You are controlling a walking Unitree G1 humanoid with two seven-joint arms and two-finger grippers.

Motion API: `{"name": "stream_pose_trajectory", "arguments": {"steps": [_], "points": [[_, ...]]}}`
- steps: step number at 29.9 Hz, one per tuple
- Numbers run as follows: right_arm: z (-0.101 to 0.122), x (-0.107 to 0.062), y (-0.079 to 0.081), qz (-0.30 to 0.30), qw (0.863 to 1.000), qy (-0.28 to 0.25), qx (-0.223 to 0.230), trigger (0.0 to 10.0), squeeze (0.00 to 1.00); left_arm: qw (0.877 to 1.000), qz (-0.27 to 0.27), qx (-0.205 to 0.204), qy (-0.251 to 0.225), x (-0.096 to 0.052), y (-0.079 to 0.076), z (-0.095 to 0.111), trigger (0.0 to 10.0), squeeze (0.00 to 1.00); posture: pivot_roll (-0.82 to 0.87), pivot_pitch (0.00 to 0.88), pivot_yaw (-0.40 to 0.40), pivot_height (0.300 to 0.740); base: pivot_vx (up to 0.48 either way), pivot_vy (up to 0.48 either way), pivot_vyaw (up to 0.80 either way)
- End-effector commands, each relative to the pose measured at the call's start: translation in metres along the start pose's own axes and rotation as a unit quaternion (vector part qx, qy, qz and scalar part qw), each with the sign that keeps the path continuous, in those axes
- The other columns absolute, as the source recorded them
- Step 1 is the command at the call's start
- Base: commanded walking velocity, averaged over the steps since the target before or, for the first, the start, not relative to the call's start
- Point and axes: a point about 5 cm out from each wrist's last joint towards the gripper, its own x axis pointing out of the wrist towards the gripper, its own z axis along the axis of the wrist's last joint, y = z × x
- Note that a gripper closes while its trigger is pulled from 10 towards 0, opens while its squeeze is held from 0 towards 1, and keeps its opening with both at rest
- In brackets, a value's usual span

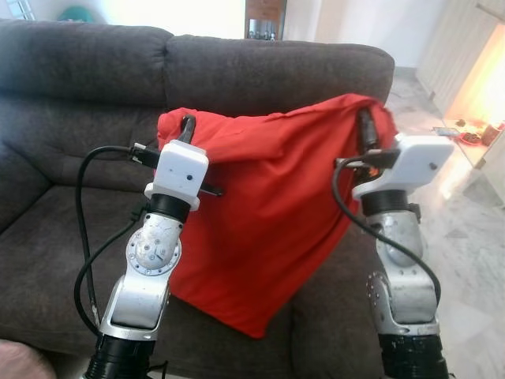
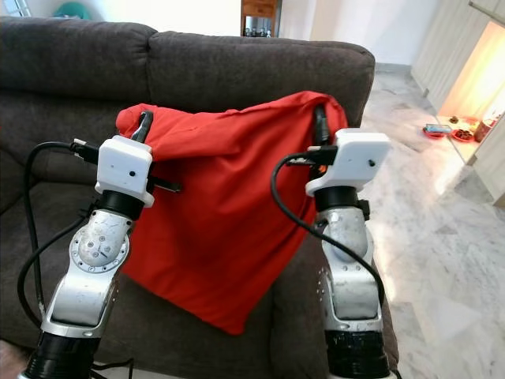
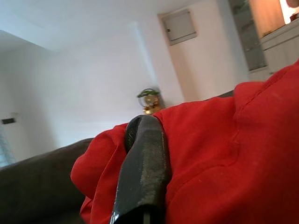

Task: Move the pillow to the sofa from floor

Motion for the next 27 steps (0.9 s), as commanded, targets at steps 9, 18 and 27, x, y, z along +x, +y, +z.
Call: {"name": "stream_pose_trajectory", "arguments": {"steps": [9,18,27], "points": [[0.009,0.009,0.008,0.021,0.999,-0.032,0.001,10.0,0.0,0.957,-0.241,-0.158,0.043,-0.016,-0.041,0.007,10.0,0.0,0.16,0.0,-0.046,0.74,0.0,0.0,0.0],[-0.005,0.004,0.02,0.063,0.998,0.003,0.007,10.0,0.0,0.905,-0.35,-0.222,0.096,-0.038,-0.051,0.002,10.0,0.0,0.16,0.0,-0.051,0.74,0.0,0.0,0.0],[-0.011,0.003,0.023,0.071,0.997,0.01,0.009,10.0,0.0,0.87,-0.344,-0.35,0.042,-0.026,-0.036,0.03,10.0,0.0,0.16,0.0,-0.051,0.74,0.0,0.0,0.0]]}}
